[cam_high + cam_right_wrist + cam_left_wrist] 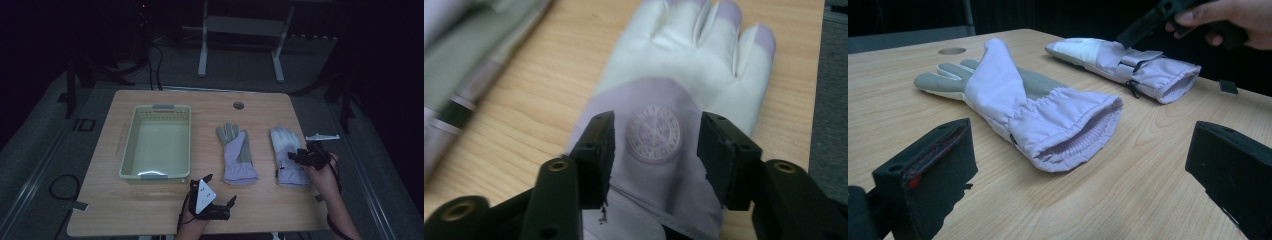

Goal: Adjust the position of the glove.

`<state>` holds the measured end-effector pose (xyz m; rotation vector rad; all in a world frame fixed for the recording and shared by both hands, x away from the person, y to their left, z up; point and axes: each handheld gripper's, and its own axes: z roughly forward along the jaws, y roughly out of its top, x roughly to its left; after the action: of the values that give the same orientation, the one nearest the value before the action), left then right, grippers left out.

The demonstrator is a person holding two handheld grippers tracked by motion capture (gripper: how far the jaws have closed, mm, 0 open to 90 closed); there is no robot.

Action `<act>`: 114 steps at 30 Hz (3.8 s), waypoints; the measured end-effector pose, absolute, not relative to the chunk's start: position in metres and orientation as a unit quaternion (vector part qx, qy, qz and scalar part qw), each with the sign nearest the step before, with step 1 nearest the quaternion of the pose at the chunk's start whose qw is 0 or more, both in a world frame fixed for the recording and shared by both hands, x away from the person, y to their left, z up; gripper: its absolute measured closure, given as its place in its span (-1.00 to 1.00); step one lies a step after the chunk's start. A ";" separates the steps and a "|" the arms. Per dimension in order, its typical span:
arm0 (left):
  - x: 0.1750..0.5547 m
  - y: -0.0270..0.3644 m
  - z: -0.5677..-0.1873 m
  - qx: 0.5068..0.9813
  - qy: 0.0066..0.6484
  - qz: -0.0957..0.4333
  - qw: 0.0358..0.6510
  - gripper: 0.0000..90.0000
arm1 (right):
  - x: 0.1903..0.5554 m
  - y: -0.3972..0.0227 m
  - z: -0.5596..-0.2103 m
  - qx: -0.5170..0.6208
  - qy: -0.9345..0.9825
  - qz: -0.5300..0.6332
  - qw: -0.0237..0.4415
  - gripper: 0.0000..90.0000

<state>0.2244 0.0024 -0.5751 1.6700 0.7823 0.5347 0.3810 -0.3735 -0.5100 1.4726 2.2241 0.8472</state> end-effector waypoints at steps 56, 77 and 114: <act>0.225 0.003 -0.575 0.711 0.337 0.227 0.574 -1.00 | 0.371 -0.330 -0.408 0.479 0.771 0.395 0.143 0.77; 0.224 0.002 -0.575 0.713 0.333 0.227 0.574 -1.00 | 0.373 -0.234 -0.413 0.438 0.799 0.401 0.095 0.77; 0.224 0.004 -0.575 0.712 0.330 0.224 0.578 -1.00 | 0.394 -0.200 -0.499 0.473 0.828 0.295 0.070 0.72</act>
<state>0.2237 0.0037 -0.5752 1.6655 0.7722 0.5249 0.3940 -0.2001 -0.4990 1.4219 2.4902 0.8866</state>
